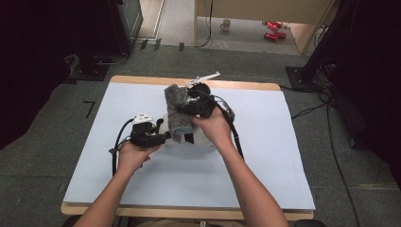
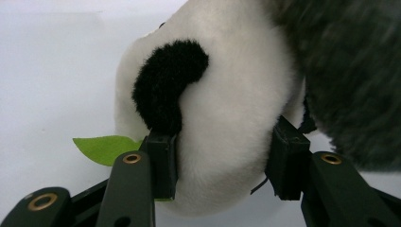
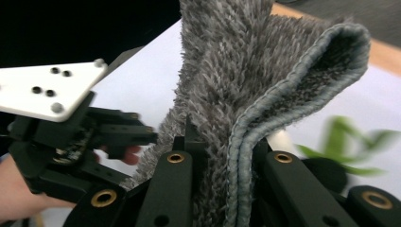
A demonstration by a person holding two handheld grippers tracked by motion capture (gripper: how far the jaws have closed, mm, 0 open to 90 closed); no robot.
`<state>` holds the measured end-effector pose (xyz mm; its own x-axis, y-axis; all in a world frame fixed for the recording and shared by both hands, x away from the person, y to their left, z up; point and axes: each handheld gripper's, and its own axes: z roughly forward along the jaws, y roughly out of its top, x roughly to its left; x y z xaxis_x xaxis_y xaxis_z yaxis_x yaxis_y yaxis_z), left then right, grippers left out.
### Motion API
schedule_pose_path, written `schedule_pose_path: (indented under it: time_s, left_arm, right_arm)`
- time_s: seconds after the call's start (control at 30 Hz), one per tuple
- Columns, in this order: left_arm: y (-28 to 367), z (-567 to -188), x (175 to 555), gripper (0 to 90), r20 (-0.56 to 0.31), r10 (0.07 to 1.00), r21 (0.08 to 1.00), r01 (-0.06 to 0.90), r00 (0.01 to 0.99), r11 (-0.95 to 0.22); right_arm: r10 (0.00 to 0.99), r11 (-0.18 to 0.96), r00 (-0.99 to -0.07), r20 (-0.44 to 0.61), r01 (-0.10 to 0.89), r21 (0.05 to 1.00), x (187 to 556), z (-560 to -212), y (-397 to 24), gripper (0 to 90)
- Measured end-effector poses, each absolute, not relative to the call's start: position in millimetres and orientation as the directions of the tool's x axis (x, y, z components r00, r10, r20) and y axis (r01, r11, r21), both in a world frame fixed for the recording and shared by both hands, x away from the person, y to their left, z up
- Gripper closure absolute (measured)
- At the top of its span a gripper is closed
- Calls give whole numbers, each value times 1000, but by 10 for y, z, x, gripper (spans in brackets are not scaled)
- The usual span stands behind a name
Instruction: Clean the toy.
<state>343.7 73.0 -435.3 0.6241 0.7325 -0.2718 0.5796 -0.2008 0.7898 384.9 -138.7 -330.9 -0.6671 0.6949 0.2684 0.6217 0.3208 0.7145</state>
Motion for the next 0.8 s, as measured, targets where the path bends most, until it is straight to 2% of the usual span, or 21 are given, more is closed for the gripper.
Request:
schedule_pose_path:
  time_s: [0.17, 0.3, 0.63, 0.8]
  left_arm:
    - [724, -4341, 3428, 530, -265, 732, 788, 578, 628, -211]
    - [740, -4356, 3439, 526, -268, 729, 782, 584, 630, -217]
    - [733, -4360, 3450, 524, -265, 723, 782, 581, 637, -225]
    - [773, -4372, 3479, 525, -301, 721, 774, 602, 624, -198]
  right_arm:
    - [668, 355, -688, 284, 629, 691, 3845, -3448, -1075, 791]
    - [673, 402, -702, 232, 611, 682, 3845, -3592, -959, 785]
    - [696, 415, -696, 179, 593, 690, 3836, -3639, -1178, 786]
    - [756, 385, -633, 165, 635, 670, 3813, -3625, -1415, 794]
